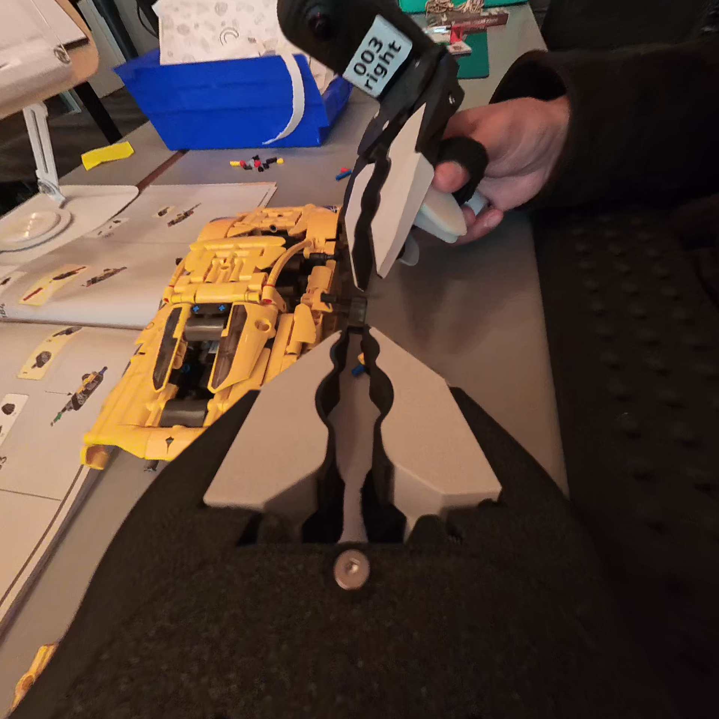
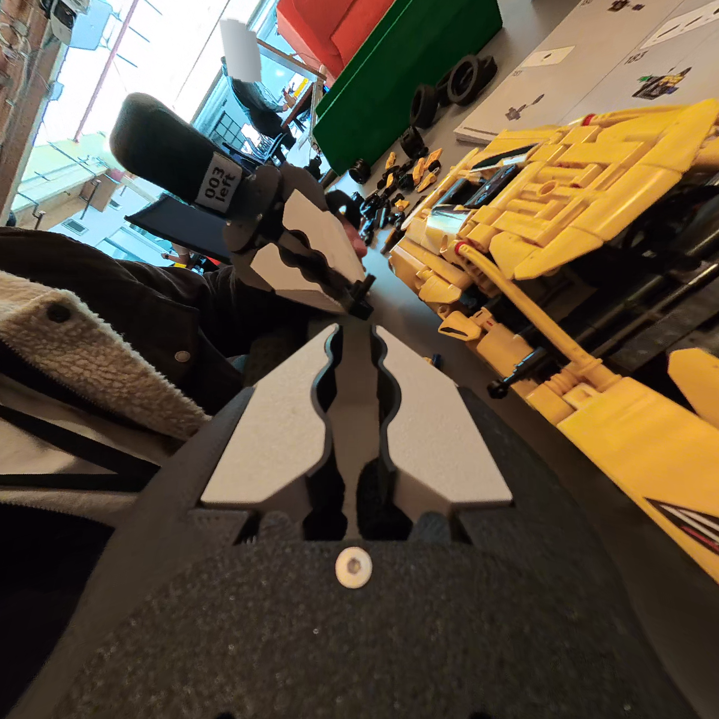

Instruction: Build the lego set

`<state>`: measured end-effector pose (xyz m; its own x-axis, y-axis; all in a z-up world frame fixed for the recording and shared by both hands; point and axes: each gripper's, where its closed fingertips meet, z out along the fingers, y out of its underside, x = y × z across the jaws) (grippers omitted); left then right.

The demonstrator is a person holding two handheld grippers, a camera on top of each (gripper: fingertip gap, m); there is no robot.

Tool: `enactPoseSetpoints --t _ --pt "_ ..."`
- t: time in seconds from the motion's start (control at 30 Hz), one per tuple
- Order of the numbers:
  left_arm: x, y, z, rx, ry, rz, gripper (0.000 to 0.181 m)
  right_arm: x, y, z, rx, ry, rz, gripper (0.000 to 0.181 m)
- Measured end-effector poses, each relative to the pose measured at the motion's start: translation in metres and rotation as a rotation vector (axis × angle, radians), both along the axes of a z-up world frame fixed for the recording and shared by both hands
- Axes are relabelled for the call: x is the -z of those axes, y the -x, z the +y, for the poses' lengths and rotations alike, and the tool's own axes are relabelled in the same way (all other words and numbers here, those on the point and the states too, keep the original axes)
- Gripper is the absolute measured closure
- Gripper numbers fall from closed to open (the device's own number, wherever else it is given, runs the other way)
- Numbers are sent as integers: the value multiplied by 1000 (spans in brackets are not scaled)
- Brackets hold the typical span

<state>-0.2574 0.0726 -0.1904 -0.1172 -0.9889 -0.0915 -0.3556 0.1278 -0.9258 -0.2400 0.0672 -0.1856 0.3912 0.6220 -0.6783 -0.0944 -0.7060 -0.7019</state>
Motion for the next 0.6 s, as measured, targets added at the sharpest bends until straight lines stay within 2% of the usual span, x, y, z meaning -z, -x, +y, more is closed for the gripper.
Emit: enactPoseSetpoints --t 0.13,0.3,0.6 --pt "8 0 1 1 -6 40 174 4 0 0 5 -17 -48 170" --pt "16 1 1 5 2 74 174 2 -1 0 9 -14 -30 170" --pt "18 2 9 -30 51 86 174 -2 -6 3 34 -16 -13 169"
